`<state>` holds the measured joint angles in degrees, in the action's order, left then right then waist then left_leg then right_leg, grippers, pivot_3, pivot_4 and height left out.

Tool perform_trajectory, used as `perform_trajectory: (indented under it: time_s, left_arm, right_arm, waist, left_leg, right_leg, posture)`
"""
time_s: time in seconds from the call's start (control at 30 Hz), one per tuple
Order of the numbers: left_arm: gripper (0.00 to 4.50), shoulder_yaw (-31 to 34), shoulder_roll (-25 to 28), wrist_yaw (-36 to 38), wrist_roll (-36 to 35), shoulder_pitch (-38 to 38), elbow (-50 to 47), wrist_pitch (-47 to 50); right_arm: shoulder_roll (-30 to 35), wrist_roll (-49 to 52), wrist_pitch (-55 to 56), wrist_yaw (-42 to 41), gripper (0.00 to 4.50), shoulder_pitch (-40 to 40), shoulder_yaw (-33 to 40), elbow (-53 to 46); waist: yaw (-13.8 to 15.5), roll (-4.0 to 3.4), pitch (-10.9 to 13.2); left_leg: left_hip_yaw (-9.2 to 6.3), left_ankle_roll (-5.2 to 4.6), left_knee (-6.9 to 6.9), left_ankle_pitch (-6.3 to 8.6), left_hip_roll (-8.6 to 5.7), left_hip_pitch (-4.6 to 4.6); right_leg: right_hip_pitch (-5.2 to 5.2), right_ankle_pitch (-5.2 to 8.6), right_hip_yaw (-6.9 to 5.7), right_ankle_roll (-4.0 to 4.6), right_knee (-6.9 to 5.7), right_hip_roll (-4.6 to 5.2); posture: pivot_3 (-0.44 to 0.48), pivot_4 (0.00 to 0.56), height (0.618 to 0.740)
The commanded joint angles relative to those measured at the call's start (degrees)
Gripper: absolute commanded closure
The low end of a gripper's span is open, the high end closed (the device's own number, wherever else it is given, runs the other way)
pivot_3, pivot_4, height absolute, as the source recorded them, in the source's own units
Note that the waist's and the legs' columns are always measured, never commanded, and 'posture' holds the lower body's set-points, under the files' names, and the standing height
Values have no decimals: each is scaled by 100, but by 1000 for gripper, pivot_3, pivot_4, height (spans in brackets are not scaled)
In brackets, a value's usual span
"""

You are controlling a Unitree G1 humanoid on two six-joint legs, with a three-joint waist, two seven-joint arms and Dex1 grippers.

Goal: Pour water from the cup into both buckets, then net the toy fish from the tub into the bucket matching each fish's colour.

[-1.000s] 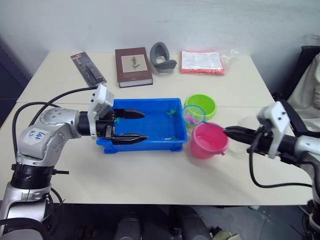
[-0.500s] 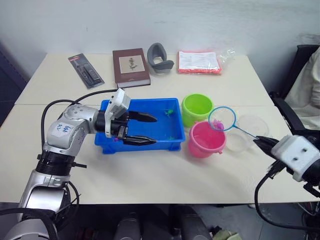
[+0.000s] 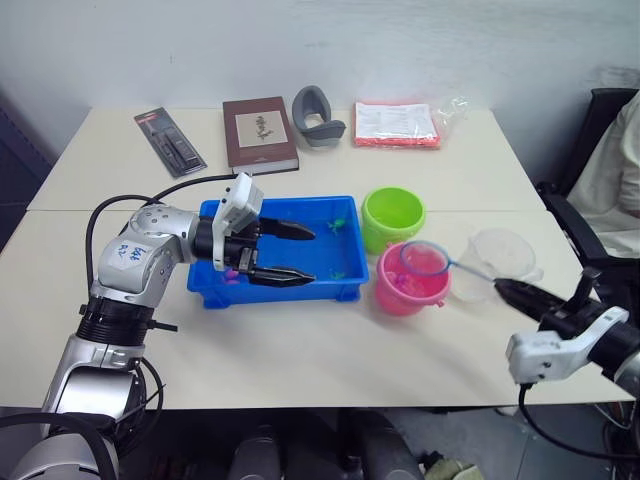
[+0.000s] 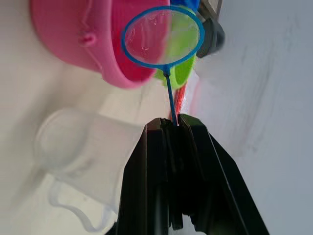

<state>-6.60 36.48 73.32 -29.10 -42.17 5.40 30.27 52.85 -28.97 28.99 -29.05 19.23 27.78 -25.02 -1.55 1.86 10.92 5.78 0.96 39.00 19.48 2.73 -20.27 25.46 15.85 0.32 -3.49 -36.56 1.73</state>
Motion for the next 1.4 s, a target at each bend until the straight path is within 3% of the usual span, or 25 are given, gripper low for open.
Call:
perform_trajectory:
  time_s: [0.03, 0.2, 0.27, 0.4, 0.5, 0.63, 0.83, 1.1, 1.4]
  left_arm:
    - [29, 188, 3, -67, 43, -24, 53, -95]
    - [29, 329, 146, -183, 56, 193, -15, -46]
    - [29, 552, 269, -351, 11, 423, -152, 57]
    - [29, 999, 523, -744, -28, 1006, -550, 213]
    - [29, 1520, 763, -1124, -80, 1661, -982, 376]
    - [29, 2174, 980, -1672, 19, 2482, -1414, 443]
    - [29, 3885, 1182, -2153, -224, 4354, -2587, 1034]
    - [29, 5131, 1093, -2559, -696, 5321, -3473, 1743]
    - [29, 5593, 1227, -2590, -909, 5767, -3696, 1916]
  right_arm:
    - [-103, 692, -323, -89, 4500, -170, 252, 70]
    - [-297, 2806, -2057, -741, 4500, -949, -153, -393]
    - [-227, 3495, -2850, -1088, 4500, -1492, -654, -530]
    - [-280, 3905, -4003, -1471, 4500, -2716, -1795, -484]
    - [-693, 3763, -4483, -1641, 4500, -3869, -2849, -6]
    - [-1114, 3424, -4480, -1874, 4500, -4746, -3701, 733]
    - [-2197, 2570, -3799, -1969, 4500, -6031, -4965, 2500]
    - [-2912, 1907, -3283, -2007, 4500, -6643, -5519, 3788]
    - [-3498, 1454, -3012, -1870, 4500, -7106, -5649, 4782]
  waist:
    - [-8, 1, 0]
    - [-45, 1, 0]
    - [-62, 1, 0]
    - [-116, 2, 0]
    - [-161, 3, 1]
    - [-142, 3, 1]
    - [-183, 7, 0]
    - [-93, 10, -3]
    - [-223, 9, -2]
  left_leg:
    - [1, -1, 3, 0, 0, 1]
    - [14, -1, 3, 0, 4, 13]
    - [14, 0, 3, 0, 8, 19]
    - [-1, -9, 2, 4, 11, 20]
    - [-6, -25, 4, 12, 32, 16]
    - [-21, -25, 0, 12, 30, 10]
    - [-7, -24, 1, 13, 22, 4]
    - [-38, -15, 0, 14, 16, -5]
    - [-45, -12, -5, 15, 20, 0]
  right_leg:
    - [-2, -2, 1, -3, 0, 0]
    - [-3, -2, 15, -3, -20, -5]
    - [-3, 0, 15, 1, -29, -7]
    - [-1, 3, 10, 7, -37, 1]
    - [3, 5, 3, 13, -42, 33]
    - [8, 11, -16, 24, -44, 47]
    - [14, 12, -33, 25, -35, 83]
    - [12, 17, -66, 34, -34, 105]
    - [12, 22, -73, 44, -47, 102]
  posture:
    - [0, 150, 740]
    - [0, 150, 740]
    - [0, 150, 740]
    - [0, 150, 740]
    - [0, 150, 740]
    - [0, 150, 740]
    - [0, 150, 740]
    - [0, 150, 740]
    - [0, 150, 740]
